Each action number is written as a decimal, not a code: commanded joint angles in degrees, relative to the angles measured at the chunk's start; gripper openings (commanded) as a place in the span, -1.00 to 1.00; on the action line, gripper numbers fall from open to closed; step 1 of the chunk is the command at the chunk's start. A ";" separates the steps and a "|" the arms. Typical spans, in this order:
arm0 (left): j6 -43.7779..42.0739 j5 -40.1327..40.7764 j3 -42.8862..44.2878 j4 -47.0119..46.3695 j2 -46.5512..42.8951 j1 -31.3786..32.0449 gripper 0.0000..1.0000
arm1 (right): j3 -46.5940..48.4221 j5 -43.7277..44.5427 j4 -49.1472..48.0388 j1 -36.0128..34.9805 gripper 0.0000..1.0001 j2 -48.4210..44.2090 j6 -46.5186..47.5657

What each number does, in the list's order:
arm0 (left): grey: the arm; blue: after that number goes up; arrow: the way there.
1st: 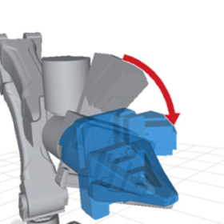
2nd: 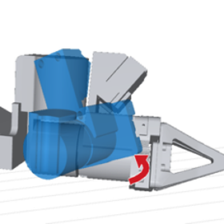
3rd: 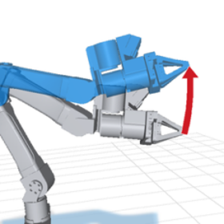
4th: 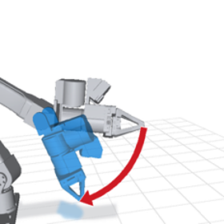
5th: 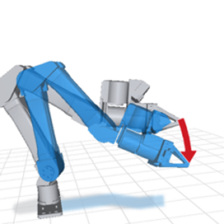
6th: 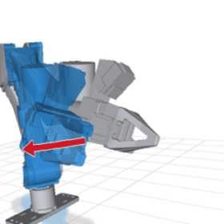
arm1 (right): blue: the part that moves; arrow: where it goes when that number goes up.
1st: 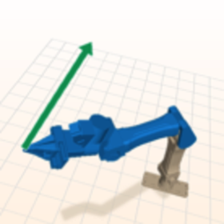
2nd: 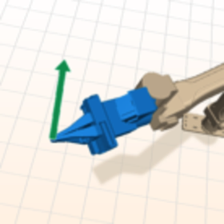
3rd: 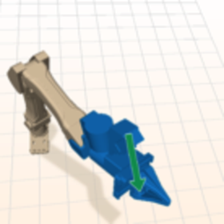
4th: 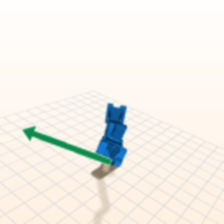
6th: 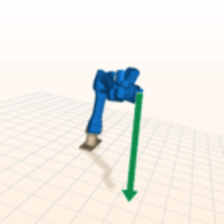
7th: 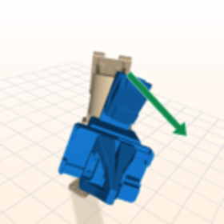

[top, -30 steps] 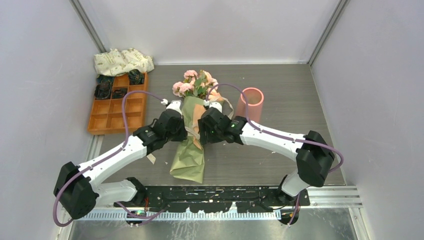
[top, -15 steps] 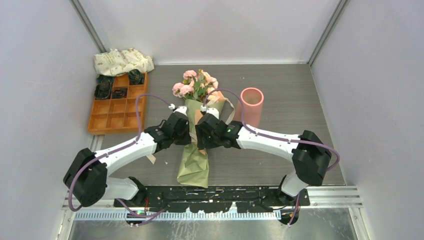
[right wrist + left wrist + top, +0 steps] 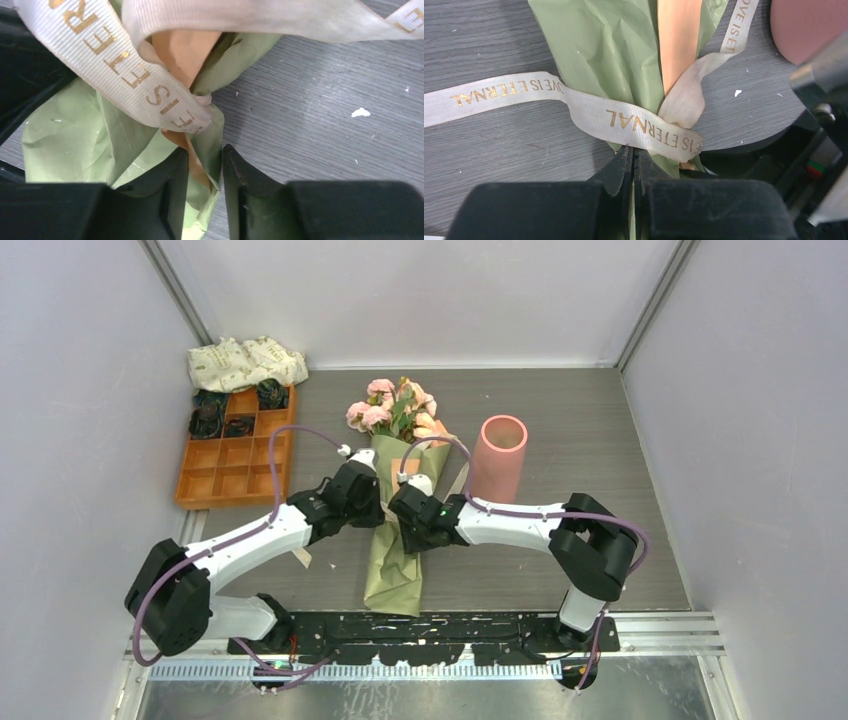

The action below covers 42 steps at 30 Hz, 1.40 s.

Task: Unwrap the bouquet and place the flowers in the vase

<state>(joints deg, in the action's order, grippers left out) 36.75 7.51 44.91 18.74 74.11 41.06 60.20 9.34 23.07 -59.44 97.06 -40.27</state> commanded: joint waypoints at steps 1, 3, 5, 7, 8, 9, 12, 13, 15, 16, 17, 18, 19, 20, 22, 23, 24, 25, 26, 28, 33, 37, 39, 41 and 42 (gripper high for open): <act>-0.78 1.89 1.34 0.30 -4.43 0.16 -1.00 | 2.44 4.15 -1.10 0.09 -0.53 0.41 1.32; -0.67 2.83 0.42 0.69 -5.21 0.15 -1.00 | 2.92 5.83 0.07 0.04 -0.90 0.14 1.37; -0.67 4.28 -0.34 1.34 -5.88 0.13 -1.00 | 3.16 7.51 1.11 0.05 -0.98 -0.55 1.33; -0.92 5.90 -0.64 2.31 -6.36 0.08 -1.00 | 3.01 9.40 2.58 0.04 -0.98 -1.43 1.26; -1.16 6.73 -0.61 3.03 -6.54 0.12 -1.00 | 2.92 10.67 3.45 0.13 -0.98 -1.77 1.24; -1.42 7.52 -0.47 3.72 -6.76 0.08 -1.00 | 2.83 11.52 4.18 0.18 -0.98 -2.12 1.25; -2.13 10.51 0.25 5.74 -7.31 0.03 -1.00 | 2.20 12.62 5.89 0.77 -0.98 -2.97 0.78; -2.33 11.07 0.50 6.37 -7.43 -0.04 -1.00 | 1.98 12.78 6.26 1.05 -0.98 -3.24 0.48; -2.70 12.15 1.18 7.72 -7.42 -0.43 -1.00 | 1.61 12.75 6.58 1.31 -0.98 -3.57 0.20; -2.93 12.72 1.71 8.47 -7.48 -0.60 -1.00 | 1.49 13.05 6.86 1.31 -0.98 -3.63 0.13; -3.15 13.41 2.08 9.22 -7.55 -0.97 -1.00 | 1.55 13.33 7.16 1.38 -0.98 -3.65 0.03; -3.32 14.07 2.38 10.01 -7.71 -1.29 -1.00 | 1.62 13.60 7.57 1.37 -0.98 -3.56 -0.09; -3.58 14.59 2.58 10.58 -8.00 -1.70 -1.00 | 1.66 13.93 7.89 1.44 -0.98 -3.42 -0.15; -3.88 14.71 2.70 11.17 -8.25 -2.28 -1.00 | 1.67 14.21 8.21 1.48 -0.98 -3.36 -0.28; -4.62 15.03 2.73 11.90 -8.87 -3.59 -0.99 | 1.68 14.65 9.00 1.67 -0.98 -3.10 -0.69; -4.92 15.19 2.62 12.14 -9.07 -4.37 -0.98 | 1.61 14.87 9.29 1.74 -0.98 -2.96 -0.95; -5.15 15.19 2.42 12.39 -9.34 -5.44 -0.97 | 1.44 14.99 9.43 1.82 -0.98 -2.98 -1.21; -5.35 15.11 2.19 12.64 -9.58 -6.58 -0.98 | 1.22 15.13 9.57 1.91 -0.98 -3.05 -1.48; -5.38 14.85 2.05 12.94 -9.77 -8.03 -0.97 | 0.97 15.09 9.66 2.02 -0.98 -3.09 -1.70; -5.28 14.63 1.74 13.36 -10.11 -9.50 -0.97 | 0.59 15.34 9.98 2.09 -0.98 -3.19 -1.97; -3.81 15.45 1.45 13.92 -10.16 -10.57 -0.96 | -0.02 15.68 10.59 2.34 -0.98 -3.34 -2.29; 0.39 19.84 3.12 18.98 -10.12 -12.40 -0.96 | -0.55 15.64 10.98 2.31 -0.98 -3.18 -2.91; 1.42 20.17 5.22 21.97 -11.01 -13.31 -0.96 | -0.78 15.26 10.94 2.33 -0.98 -2.84 -3.05; 1.31 20.66 9.01 24.39 -12.90 -13.44 -0.96 | -0.87 14.82 10.67 2.34 -0.98 -2.19 -3.22; 1.07 20.98 11.36 25.54 -13.78 -13.46 -0.95 | -0.81 14.46 10.45 2.33 -0.98 -1.95 -3.32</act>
<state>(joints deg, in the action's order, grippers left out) 36.56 23.42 47.66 39.00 64.99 28.34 59.66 21.93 32.16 -57.45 95.48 -42.11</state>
